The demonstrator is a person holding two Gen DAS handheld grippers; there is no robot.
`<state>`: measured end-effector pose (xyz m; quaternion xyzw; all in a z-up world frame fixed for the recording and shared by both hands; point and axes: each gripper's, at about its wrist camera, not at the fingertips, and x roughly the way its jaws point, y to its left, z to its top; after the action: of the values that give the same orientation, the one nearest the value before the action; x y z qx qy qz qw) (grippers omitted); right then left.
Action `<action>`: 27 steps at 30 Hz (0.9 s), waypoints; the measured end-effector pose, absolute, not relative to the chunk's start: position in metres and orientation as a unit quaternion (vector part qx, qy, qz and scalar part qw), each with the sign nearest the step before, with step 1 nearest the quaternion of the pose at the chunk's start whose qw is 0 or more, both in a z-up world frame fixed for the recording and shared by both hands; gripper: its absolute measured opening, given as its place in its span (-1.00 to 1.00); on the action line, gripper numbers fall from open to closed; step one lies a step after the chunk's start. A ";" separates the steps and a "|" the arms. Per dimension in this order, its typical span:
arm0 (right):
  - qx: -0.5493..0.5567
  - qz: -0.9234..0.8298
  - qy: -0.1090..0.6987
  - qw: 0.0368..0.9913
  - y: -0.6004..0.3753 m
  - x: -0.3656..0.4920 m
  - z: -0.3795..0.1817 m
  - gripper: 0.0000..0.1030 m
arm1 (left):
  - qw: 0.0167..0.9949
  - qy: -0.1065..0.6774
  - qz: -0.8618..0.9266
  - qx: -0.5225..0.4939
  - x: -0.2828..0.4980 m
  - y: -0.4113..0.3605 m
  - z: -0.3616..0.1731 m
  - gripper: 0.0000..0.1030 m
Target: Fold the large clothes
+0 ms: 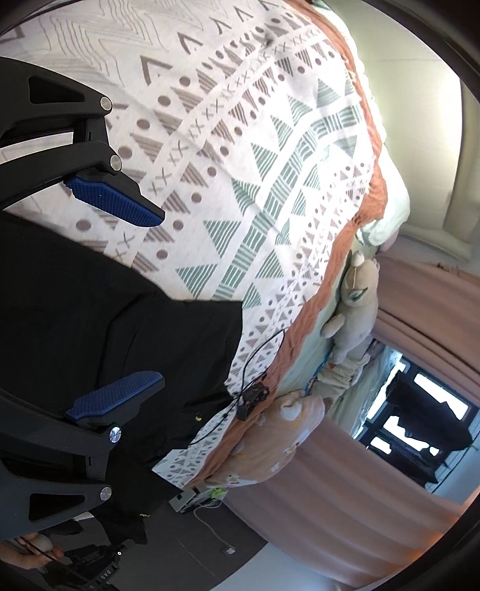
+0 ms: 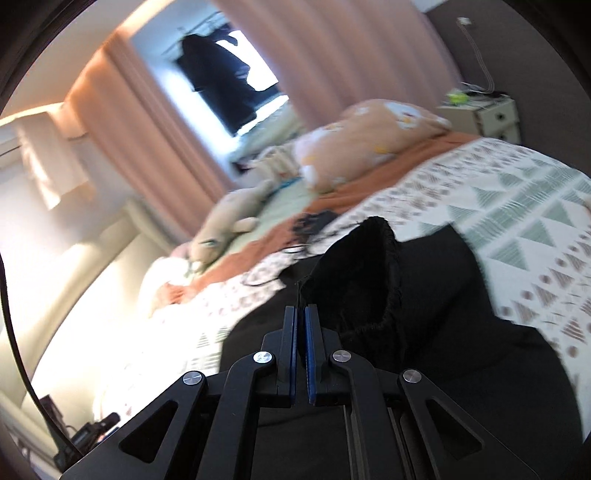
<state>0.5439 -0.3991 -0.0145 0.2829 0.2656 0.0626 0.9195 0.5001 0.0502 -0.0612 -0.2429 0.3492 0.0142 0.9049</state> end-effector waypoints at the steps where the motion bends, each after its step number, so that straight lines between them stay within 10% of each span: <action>1: 0.280 0.074 0.264 0.920 -0.387 0.547 -0.013 -0.90 | 0.903 0.350 0.017 -0.248 0.500 0.055 -0.062 0.58; 9: 0.275 0.164 0.264 0.910 -0.307 0.584 -0.027 -0.88 | 0.903 0.334 0.035 -0.269 0.489 0.088 -0.059 0.58; 11: 0.278 0.191 0.277 0.900 -0.288 0.595 -0.037 -0.55 | 0.901 0.335 0.039 -0.272 0.489 0.093 -0.061 0.58; 13: 0.280 0.213 0.315 0.882 -0.273 0.607 -0.054 0.28 | 0.899 0.340 0.040 -0.272 0.491 0.095 -0.064 0.58; 27: 0.281 0.120 0.364 0.880 -0.348 0.593 -0.099 0.29 | 0.904 0.370 0.025 -0.213 0.521 0.048 -0.081 0.58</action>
<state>0.5929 -0.3484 -0.0986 0.2809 0.3642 0.1198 0.8798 0.5210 0.0478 -0.0806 -0.2132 0.3700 0.0251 0.9039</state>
